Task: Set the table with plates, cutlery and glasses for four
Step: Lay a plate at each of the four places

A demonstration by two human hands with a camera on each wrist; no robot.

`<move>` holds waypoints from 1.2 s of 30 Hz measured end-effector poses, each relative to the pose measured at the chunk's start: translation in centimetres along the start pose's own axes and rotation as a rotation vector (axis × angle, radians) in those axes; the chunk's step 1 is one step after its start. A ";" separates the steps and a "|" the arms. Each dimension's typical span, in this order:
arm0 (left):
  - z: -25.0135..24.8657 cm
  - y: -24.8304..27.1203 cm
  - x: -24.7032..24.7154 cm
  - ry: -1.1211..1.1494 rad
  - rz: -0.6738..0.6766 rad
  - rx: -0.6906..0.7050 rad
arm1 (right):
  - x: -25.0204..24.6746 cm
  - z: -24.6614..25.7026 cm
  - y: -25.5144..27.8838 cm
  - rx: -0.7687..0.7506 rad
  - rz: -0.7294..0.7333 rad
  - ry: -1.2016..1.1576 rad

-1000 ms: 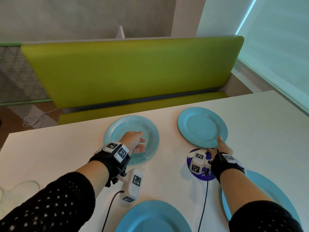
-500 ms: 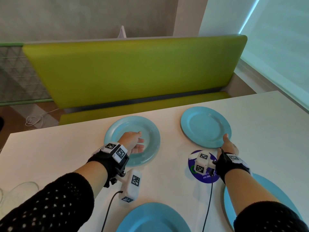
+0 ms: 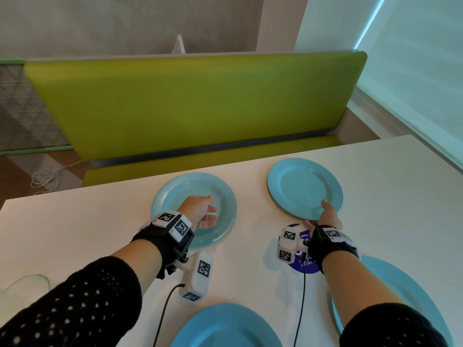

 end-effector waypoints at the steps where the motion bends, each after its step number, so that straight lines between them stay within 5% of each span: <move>1: 0.0 -0.1 -0.2 0.001 -0.005 -0.001 | 0.0 0.1 -0.1 -0.004 0.002 0.000; 22: 1.9 1.6 -2.0 0.039 -0.055 -0.017 | -0.8 1.2 1.2 0.035 0.054 0.011; 29: 3.7 5.6 -3.2 0.007 -0.009 0.017 | -3.7 0.8 5.9 0.005 0.116 -0.001; 36: 7.4 11.4 -6.2 -0.124 0.176 0.111 | -7.8 -2.7 15.0 -0.064 0.210 0.019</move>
Point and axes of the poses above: each hand's wrist, its own y-axis away from the middle knuckle, its own x-axis out of the palm, z = x × y, the point moved 2 cm from there along -y, towards the middle knuckle, and after that the axes turned 2 degrees about -x, right-handed, at the moved point
